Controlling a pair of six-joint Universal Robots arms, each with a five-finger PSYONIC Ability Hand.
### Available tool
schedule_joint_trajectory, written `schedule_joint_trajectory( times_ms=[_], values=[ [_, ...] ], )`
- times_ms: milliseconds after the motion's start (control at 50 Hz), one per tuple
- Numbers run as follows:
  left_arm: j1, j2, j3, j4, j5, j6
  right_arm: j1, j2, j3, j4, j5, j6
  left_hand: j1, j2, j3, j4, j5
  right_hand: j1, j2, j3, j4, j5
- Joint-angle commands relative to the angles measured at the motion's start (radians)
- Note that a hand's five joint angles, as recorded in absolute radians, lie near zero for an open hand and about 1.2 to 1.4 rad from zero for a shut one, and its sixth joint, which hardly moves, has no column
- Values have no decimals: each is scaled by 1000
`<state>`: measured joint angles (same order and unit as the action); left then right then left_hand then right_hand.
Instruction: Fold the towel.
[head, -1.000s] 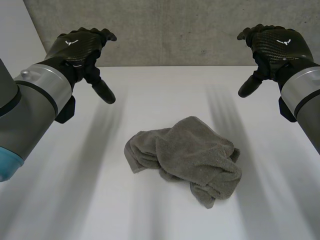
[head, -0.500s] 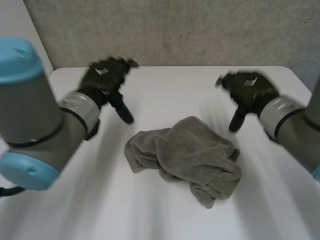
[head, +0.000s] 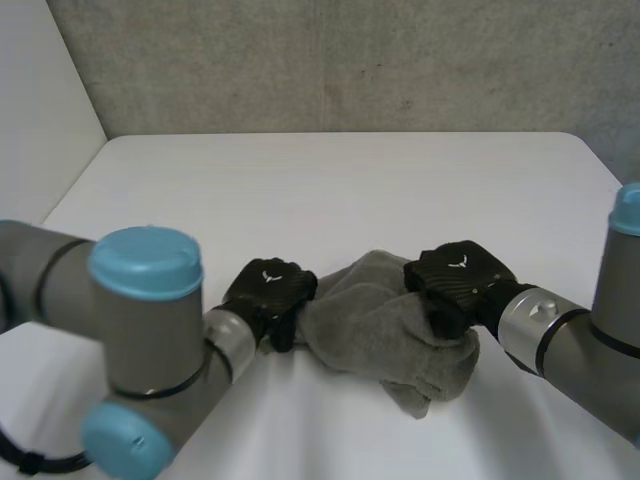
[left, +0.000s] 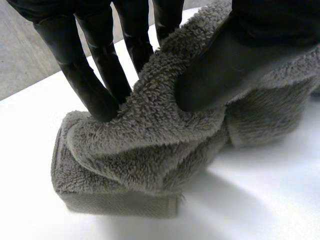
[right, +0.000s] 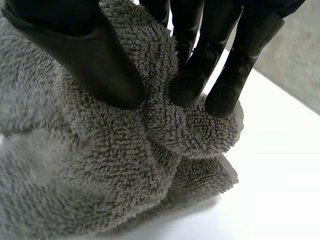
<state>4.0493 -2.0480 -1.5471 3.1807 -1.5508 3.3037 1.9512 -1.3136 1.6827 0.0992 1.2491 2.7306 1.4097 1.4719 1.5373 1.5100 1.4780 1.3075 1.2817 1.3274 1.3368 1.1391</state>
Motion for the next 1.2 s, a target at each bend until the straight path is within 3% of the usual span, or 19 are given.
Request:
schedule_joint_trajectory(
  times_ms=[20, 160, 220, 240, 260, 280, 300, 320, 340, 420, 520, 760, 920, 1020, 1080, 1120, 1140, 1160, 1200],
  values=[
    [3, 268, -232, -13, 3, 4, 11, -56, 21, 120, -131, -102, -13, -76, -141, -114, -256, 89, 115, 69, 60, 83],
    [2, 491, -396, -41, 9, 8, 14, -49, 37, 323, -191, -391, -13, -76, -141, -114, -256, 89, 115, 69, 60, 83],
    [-3, 563, -450, -44, 11, 8, 11, -45, 29, 395, -214, -497, -13, -76, -141, -114, -256, -260, -234, -279, -289, -266],
    [-3, 581, -464, -44, 15, 10, 8, -45, 19, 390, -218, -494, -135, -197, -263, -235, -378, -605, -580, -625, -635, -612],
    [-3, 591, -465, -44, 21, 10, 8, -45, 18, 390, -218, -494, -404, -466, -531, -504, -647, -609, -583, -629, -638, -615],
    [-3, 591, -465, -44, 21, 10, 5, -47, 2, 369, -218, -467, -406, -469, -534, -507, -649, -897, -871, -917, -926, -903],
    [-3, 594, -456, -42, 29, 10, -1, -47, -23, 334, -215, -410, -799, -861, -926, -899, -1042, -1100, -1074, -1120, -1129, -1106],
    [-3, 594, -456, -42, 29, 10, -1, -47, -23, 333, -215, -410, -803, -865, -930, -903, -1046, -1102, -1076, -1122, -1131, -1108],
    [3, 594, -441, -41, 32, 11, -11, -47, -47, 297, -214, -326, -1070, -1132, -1198, -1170, -1313, -1133, -1107, -1153, -1162, -1139],
    [11, 574, -342, -36, 38, 5, -72, -73, -92, 211, -209, -96, -1164, -1226, -1291, -1264, -1407, -1133, -1107, -1153, -1162, -1139],
    [11, 494, -236, -30, 37, 0, -133, -93, -95, 191, -211, -23, -1161, -1223, -1289, -1261, -1404, -1133, -1107, -1153, -1162, -1139],
    [2, 112, 16, -45, 24, 5, -129, 11, -106, 194, -192, -83, -1114, -1176, -1242, -1214, -1357, -1133, -1107, -1153, -1162, -1139],
    [-4, -72, 114, -94, 38, 14, -126, 136, -147, 217, -73, -213, -1085, -1147, -1212, -1185, -1327, -1133, -1107, -1153, -1162, -1139],
    [-9, -167, 188, -162, 31, 89, -109, 200, -176, 218, 3, -272, -775, -837, -902, -875, -1017, -1108, -1082, -1128, -1137, -1114],
    [-9, -187, 206, -180, 24, 111, -87, 238, -201, 218, 33, -292, -618, -680, -745, -718, -861, -932, -906, -952, -961, -938],
    [-9, -210, 237, -206, 18, 125, -77, 251, -234, 211, 30, -275, -276, -338, -404, -376, -519, -322, -296, -342, -351, -328],
    [-9, -210, 237, -206, 18, 125, -77, 251, -235, 211, 30, -275, -274, -337, -402, -375, -517, -318, -292, -338, -348, -324],
    [-9, -212, 252, -209, 17, 125, -72, 251, -253, 199, 27, -259, -97, -159, -225, -197, -340, 45, 71, 25, 16, 39],
    [-9, -205, 268, -208, 17, 125, -72, 248, -275, 180, 27, -229, -13, -76, -141, -114, -256, 89, 115, 69, 60, 83]
  ],
)
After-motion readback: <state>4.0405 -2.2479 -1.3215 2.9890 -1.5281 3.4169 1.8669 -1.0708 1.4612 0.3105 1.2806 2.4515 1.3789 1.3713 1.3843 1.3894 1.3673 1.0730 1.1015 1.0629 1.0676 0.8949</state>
